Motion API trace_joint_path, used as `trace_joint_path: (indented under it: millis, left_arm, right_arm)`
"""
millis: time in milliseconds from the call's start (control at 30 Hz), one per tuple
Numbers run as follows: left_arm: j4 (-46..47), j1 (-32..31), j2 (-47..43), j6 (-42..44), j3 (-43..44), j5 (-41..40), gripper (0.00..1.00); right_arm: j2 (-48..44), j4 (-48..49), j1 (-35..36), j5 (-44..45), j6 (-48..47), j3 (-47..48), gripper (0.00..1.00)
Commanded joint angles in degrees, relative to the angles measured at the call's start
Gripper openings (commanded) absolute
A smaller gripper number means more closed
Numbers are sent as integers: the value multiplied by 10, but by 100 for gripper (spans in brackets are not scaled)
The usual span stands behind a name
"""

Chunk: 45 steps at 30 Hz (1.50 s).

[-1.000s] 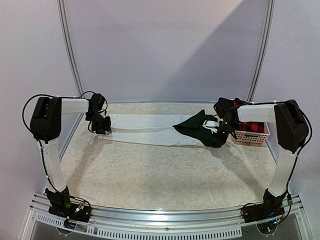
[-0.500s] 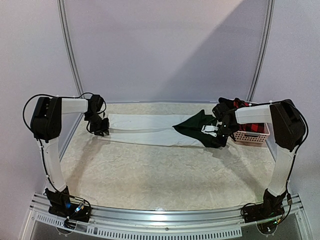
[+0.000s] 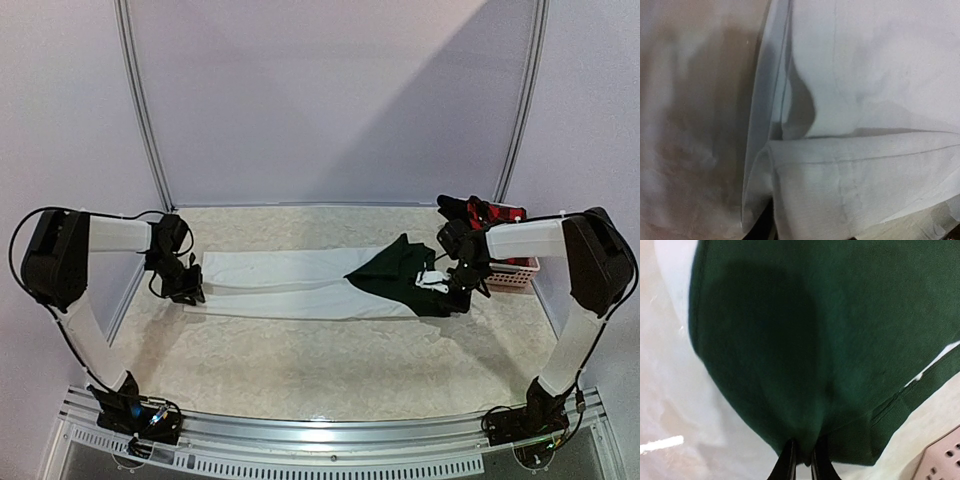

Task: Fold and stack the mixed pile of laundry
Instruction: Move the rectangle-folded T-shirt to the center of the board, then smooth out the rectangle-folded T-shirt at the center of the board.

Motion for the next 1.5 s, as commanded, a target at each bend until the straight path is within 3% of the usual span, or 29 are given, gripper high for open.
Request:
trace_joint_path:
  millis: [0, 100, 200, 267, 433, 600, 833, 1233, 1467]
  left_arm:
    - [-52, 8, -33, -21, -114, 40, 28]
    - [-47, 2, -76, -33, -166, 55, 27]
    - [-67, -23, -114, -53, -153, 55, 28]
    - [-96, -34, -141, -57, -123, 55, 31]
    - [-186, -54, -199, -13, 0, -33, 36]
    - [-155, -52, -163, 45, 32, -10, 32]
    - [-114, -65, -113, 51, 21, 97, 27]
    - [-111, -68, -136, 58, -23, 105, 28]
    - [-101, -68, -151, 50, -31, 106, 28]
  right_arm:
    - [-49, -64, -4, -17, -2, -40, 11]
    - [-77, -73, -4, -22, 3, -58, 11]
    - [-102, -84, -4, -32, 13, -60, 14]
    - [-121, -97, -4, -37, 21, -42, 18]
    - [-162, -140, -4, -71, 52, 47, 33]
    - [-155, -111, -4, -95, 83, 109, 36]
    - [-46, -96, 17, -114, 102, 186, 36]
    - [168, -88, 75, -52, 124, 325, 32]
    - [227, -104, 79, -32, 131, 374, 31]
